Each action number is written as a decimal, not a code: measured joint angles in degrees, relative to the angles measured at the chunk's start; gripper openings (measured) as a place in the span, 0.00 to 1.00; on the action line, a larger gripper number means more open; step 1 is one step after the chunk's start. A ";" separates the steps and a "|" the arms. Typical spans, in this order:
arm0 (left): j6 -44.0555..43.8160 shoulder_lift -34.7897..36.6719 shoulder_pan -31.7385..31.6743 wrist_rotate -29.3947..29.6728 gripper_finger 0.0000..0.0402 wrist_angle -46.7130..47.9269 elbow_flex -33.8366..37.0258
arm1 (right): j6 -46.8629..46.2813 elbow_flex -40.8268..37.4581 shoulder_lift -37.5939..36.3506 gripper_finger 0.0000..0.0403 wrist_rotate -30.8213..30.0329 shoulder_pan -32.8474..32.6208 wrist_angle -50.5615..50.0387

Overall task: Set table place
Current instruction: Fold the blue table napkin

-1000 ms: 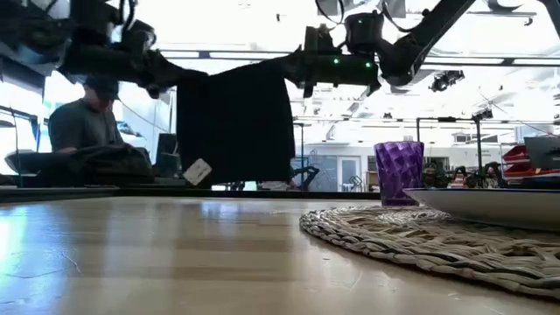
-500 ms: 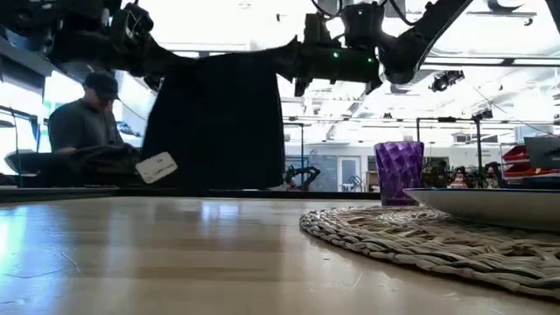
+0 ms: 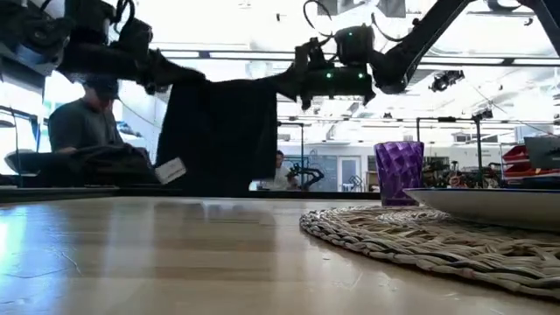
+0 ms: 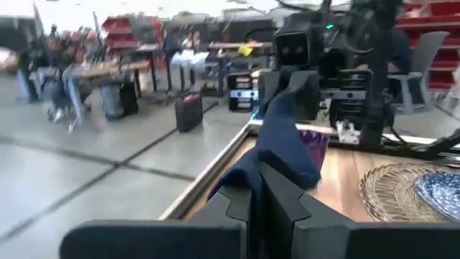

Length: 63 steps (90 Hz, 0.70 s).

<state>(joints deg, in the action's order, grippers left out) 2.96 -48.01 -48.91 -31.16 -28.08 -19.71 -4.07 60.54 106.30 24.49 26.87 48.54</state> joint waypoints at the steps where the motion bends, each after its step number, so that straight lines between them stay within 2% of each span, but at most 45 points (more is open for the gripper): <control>1: 0.08 0.01 0.06 -0.47 0.00 0.37 0.04 | 0.04 0.01 0.00 0.00 0.41 -0.16 -0.06; 9: 0.97 0.33 1.57 -3.15 0.00 5.56 0.89 | 1.52 -0.58 0.00 0.00 1.94 -1.89 -2.00; 17: 2.23 1.12 4.19 -3.30 0.00 9.60 3.73 | 3.02 -2.46 0.00 0.00 1.99 -4.90 -4.69; 35: -0.71 3.43 13.89 -4.57 0.00 10.18 13.39 | 0.70 -9.61 0.02 0.00 1.86 -13.59 -4.79; 52: -8.87 4.44 24.01 -6.24 0.00 10.20 19.13 | -2.76 -14.89 0.02 0.00 -4.68 -22.32 -5.01; 63: -11.82 4.46 29.88 -3.13 0.00 12.25 19.02 | -5.32 -17.25 0.02 0.00 -10.17 -26.63 -5.32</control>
<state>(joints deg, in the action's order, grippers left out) -8.86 -43.55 -19.03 -34.29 -15.84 -0.69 -9.39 43.29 106.32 14.32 0.25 43.22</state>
